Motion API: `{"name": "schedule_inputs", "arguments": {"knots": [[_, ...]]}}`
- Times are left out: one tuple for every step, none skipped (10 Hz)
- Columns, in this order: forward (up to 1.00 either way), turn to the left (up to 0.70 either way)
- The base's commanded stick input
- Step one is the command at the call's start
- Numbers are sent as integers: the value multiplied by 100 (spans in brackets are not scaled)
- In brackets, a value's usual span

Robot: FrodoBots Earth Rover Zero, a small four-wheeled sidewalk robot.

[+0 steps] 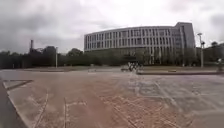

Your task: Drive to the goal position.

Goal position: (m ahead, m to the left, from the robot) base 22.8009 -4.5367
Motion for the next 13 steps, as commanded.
{"name": "schedule_inputs", "arguments": {"knots": [[70,0],[70,0],[70,0],[70,0],[70,0],[70,0],[70,0],[70,0],[70,0],[70,0],[70,0],[70,0],[70,0]]}}
